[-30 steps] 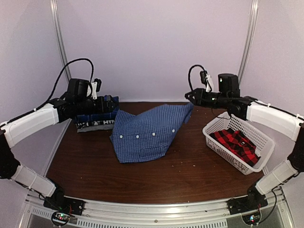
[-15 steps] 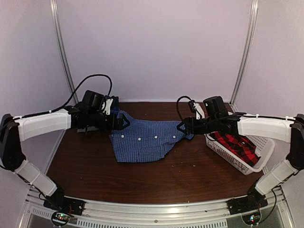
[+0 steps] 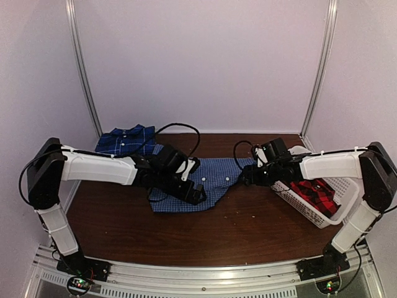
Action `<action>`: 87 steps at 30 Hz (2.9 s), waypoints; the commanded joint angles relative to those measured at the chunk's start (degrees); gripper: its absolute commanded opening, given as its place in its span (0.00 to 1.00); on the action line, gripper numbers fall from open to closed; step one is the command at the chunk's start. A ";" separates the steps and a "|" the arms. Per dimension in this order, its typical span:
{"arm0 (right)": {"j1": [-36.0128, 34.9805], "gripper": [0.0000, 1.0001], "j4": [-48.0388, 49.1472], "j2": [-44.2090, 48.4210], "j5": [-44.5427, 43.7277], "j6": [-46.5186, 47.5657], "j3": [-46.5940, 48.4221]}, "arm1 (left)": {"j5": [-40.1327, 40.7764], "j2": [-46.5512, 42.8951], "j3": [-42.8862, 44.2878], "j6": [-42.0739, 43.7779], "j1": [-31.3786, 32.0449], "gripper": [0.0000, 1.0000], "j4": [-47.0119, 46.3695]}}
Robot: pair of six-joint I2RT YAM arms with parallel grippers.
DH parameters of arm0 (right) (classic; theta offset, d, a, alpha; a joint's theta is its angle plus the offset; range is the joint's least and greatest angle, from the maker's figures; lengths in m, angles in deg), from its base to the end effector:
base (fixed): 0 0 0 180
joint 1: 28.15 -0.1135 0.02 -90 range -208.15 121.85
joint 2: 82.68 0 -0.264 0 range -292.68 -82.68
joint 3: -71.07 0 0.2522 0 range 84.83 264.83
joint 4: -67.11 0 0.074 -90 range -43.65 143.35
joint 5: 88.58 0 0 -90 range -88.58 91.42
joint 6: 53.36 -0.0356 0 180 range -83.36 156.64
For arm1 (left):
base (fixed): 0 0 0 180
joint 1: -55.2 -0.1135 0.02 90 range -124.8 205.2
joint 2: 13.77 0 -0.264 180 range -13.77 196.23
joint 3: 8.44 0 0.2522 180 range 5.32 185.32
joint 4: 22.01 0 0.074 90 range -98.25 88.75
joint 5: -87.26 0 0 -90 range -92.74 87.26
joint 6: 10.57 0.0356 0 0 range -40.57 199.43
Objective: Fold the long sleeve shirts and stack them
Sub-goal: Move the bin to the corner of the board, then pick up the crumpled shirt from the center of the board.
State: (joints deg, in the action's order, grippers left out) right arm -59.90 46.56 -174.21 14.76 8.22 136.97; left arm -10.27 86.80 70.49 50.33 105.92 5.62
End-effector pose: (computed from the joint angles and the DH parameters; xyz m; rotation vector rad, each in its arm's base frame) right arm 0.2760 0.1805 0.1899 -0.1892 2.4831 0.7532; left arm 0.2333 -0.2926 0.1972 0.5453 2.5204 -0.7441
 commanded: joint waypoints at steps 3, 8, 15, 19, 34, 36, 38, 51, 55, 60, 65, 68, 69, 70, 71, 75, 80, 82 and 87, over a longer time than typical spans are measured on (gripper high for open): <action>6.34 0.70 0.09 -1.62 -6.60 0.33 0.50 | 4.18 5.69 8.24 -0.71 3.83 0.97 -0.60; 11.86 0.72 -0.11 -3.42 -8.45 1.00 2.48 | 4.16 7.76 9.81 -1.04 3.95 0.97 -0.59; 10.85 0.74 -1.54 -4.54 -6.98 3.88 7.81 | 6.09 10.35 12.19 -0.63 5.61 0.97 0.88; 7.75 0.76 -2.64 -6.43 -8.14 4.83 9.19 | 9.96 12.69 14.29 -0.67 7.18 0.98 3.18; 7.62 0.88 2.33 -16.06 -13.08 7.31 15.26 | 26.02 24.59 23.31 -6.66 10.57 0.94 17.41; 8.03 0.90 4.10 -16.56 -12.56 8.73 15.74 | 27.16 24.97 23.53 -7.10 10.63 0.90 18.06; 8.38 0.91 5.38 -17.50 -11.50 10.44 16.60 | 28.53 25.02 23.79 -7.57 10.60 0.80 18.84; 8.54 0.53 2.04 -22.29 1.30 15.96 19.62 | 34.09 21.64 25.66 -7.06 10.44 0.01 21.84; 8.17 0.23 1.44 -17.71 5.85 14.29 16.13 | 35.21 17.65 26.10 -6.19 10.53 0.00 22.34; 8.02 0.00 -0.27 -8.98 12.31 11.71 12.46 | 33.03 10.37 26.76 -0.36 10.60 0.00 20.63; 8.06 0.00 -2.99 2.74 17.10 9.09 12.56 | 24.56 1.15 27.07 8.56 11.17 0.00 16.72; 8.02 0.00 -3.09 9.70 20.75 6.19 13.96 | 18.33 -4.78 28.07 13.54 12.54 0.00 14.79; 8.02 0.00 -2.83 11.64 22.11 5.08 14.48 | 16.59 -6.30 28.73 15.25 13.74 0.00 14.35; 7.97 0.00 -2.51 13.79 23.33 4.02 15.02 | 15.43 -7.72 29.66 16.93 15.02 0.00 14.22; 7.81 0.00 -2.07 15.66 24.21 3.05 15.76 | 14.38 -8.97 30.60 18.45 16.11 0.00 14.25; 7.78 0.00 -0.40 22.61 26.46 -0.55 18.31 | 9.16 -14.46 32.56 21.05 18.53 0.00 12.72; 7.76 0.00 3.91 28.82 27.54 -5.58 22.63 | 9.34 -22.03 27.26 21.14 18.41 0.00 6.01; 7.75 0.00 5.47 30.05 27.37 -7.18 24.47 | 8.70 -23.22 25.90 20.42 16.87 0.00 4.61; 7.79 0.00 4.14 26.79 23.50 -9.24 28.09 | -9.54 -23.00 16.67 11.03 -0.92 0.00 -4.54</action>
State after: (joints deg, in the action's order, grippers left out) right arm -51.92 49.95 -144.46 40.86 2.05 162.67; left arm -5.70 62.50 94.53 68.32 118.36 12.70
